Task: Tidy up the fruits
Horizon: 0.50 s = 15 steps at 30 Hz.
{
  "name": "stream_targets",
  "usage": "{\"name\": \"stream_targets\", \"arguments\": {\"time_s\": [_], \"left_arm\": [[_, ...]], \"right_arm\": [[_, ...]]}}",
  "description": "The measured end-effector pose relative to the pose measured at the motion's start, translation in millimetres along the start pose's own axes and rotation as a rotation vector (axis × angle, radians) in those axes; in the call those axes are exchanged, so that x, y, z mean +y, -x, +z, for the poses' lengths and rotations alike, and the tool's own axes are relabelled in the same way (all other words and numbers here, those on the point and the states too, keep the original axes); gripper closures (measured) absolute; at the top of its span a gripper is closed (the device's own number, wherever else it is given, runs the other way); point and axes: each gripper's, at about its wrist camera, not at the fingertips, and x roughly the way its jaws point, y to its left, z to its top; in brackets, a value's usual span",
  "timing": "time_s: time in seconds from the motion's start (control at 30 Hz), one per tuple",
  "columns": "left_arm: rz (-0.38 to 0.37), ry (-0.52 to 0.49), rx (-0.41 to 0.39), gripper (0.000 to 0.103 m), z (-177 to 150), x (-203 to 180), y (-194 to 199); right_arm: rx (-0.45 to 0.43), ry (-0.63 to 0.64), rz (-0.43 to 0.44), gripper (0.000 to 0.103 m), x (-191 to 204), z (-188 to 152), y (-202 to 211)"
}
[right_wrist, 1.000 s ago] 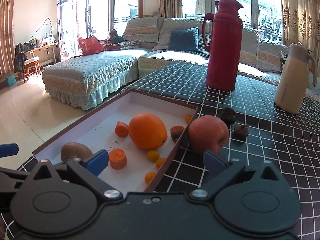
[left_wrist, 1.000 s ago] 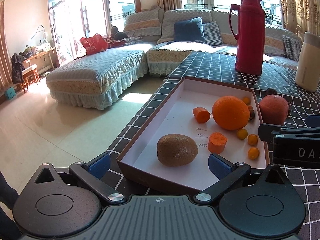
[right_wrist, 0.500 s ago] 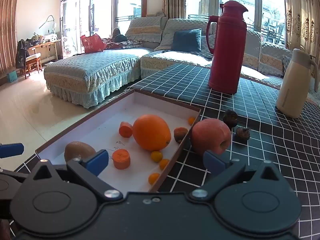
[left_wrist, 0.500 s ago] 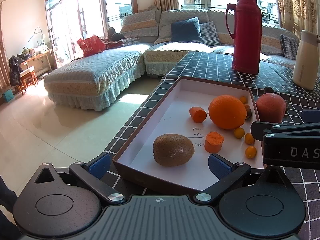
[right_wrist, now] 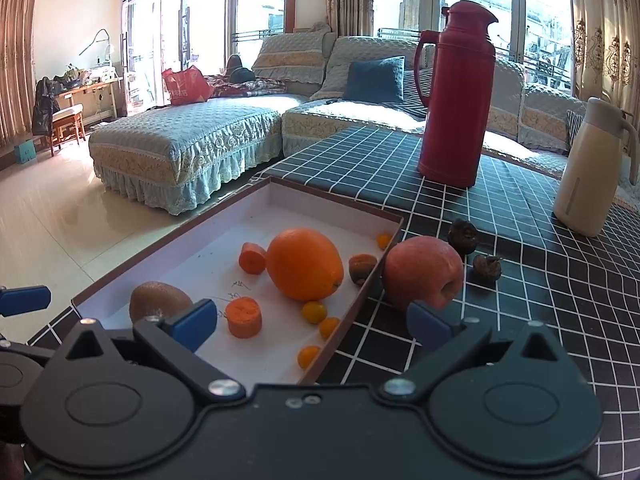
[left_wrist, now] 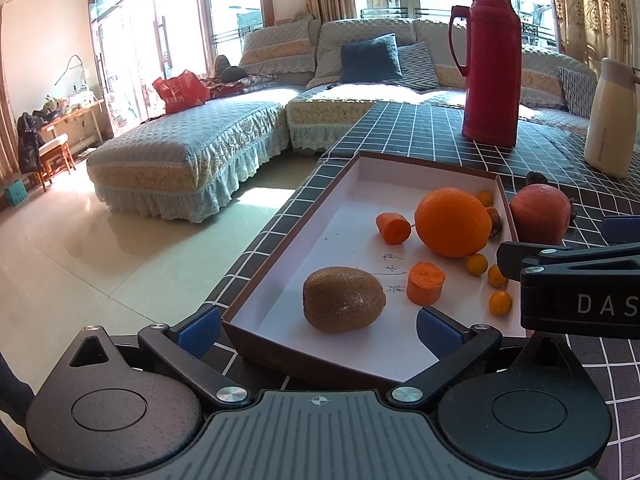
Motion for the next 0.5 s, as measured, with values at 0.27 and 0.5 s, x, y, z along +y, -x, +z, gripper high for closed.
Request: {"name": "stream_targets", "arguments": {"time_s": [0.27,0.5], "left_arm": [[0.000,0.001,-0.002,0.000,0.2,-0.4,-0.2],[0.000,0.001,-0.003,0.000,0.3,-0.6,-0.6]], "right_arm": [[-0.001,0.000,-0.002,0.001,-0.7,0.1,0.8],[0.002,0.001,0.000,0.001,-1.4,0.6,0.5]]}}
